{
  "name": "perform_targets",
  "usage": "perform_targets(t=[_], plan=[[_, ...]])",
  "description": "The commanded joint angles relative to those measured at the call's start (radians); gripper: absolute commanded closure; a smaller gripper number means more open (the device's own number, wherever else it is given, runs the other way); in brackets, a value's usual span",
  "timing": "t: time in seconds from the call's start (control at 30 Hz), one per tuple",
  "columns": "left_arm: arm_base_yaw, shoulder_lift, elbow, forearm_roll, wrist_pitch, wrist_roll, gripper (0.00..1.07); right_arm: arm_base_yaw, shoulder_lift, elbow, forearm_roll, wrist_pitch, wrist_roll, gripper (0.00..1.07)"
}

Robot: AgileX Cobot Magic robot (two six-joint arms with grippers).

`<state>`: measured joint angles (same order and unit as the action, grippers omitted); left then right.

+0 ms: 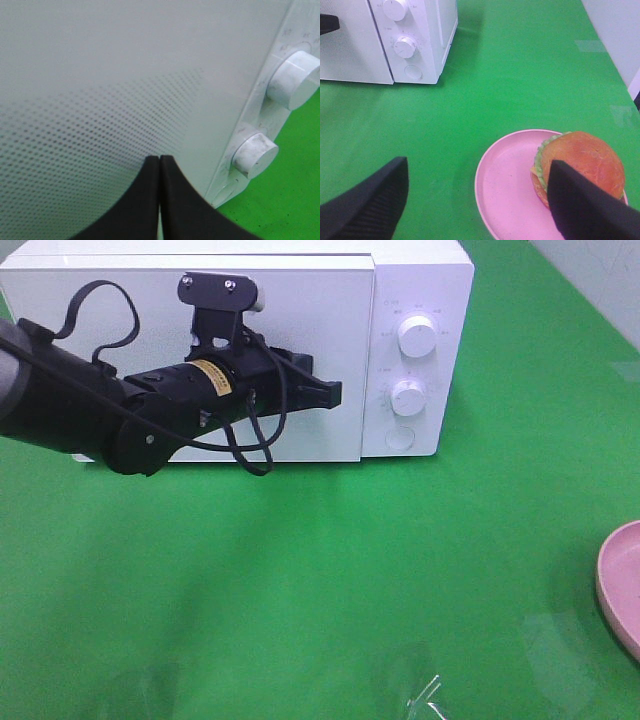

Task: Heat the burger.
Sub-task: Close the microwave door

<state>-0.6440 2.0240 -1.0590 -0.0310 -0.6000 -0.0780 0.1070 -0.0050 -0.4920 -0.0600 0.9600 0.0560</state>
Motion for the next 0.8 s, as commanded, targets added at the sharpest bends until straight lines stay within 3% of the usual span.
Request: perform_targets(t=[0.03,0.13,0.27,0.43,0.47,0.53,0.7,0.73,0.77,0.8], plan=[[0.017,0.031,-0.077,-0.102,-0.042,0.047,1.07,-0.005,-0.026,0.002,0.000,-0.001,-0.007,0.31],[0.020,0.048,-0.097,-0.156,-0.040,0.095,1.07,-0.005,-0.026,0.002,0.000,-0.001,-0.007,0.31],[0.021,0.048,-0.095,-0.220,-0.035,0.116,1.07,-0.005,-0.026,0.002,0.000,-0.001,-0.007,0.31],[0.000,0.025,-0.093,-0.202,0.050,0.117,1.07,-0.005,-0.026,0.002,0.000,-0.001,-0.007,0.31],[-0.034,-0.005,-0.093,-0.195,0.171,0.118,1.07,-0.005,-0.026,0.002,0.000,-0.001,-0.007,0.31],[-0.043,-0.016,-0.093,-0.195,0.215,0.118,1.07,-0.005,-0.026,0.002,0.000,-0.001,-0.007,0.31],[-0.103,-0.091,-0.093,-0.197,0.538,0.117,1.07,-0.005,-0.026,0.002,0.000,-0.001,-0.007,0.31],[-0.103,-0.091,-0.093,-0.197,0.538,0.117,1.07,-0.005,-0.026,0.002,0.000,-0.001,-0.007,0.31],[-0.112,-0.114,-0.093,-0.200,0.666,0.117,1.03,-0.005,-0.026,0.002,0.000,-0.001,-0.007,0.31],[-0.112,-0.114,-0.093,-0.200,0.666,0.117,1.03,-0.005,-0.026,0.002,0.000,-0.001,-0.007,0.31]])
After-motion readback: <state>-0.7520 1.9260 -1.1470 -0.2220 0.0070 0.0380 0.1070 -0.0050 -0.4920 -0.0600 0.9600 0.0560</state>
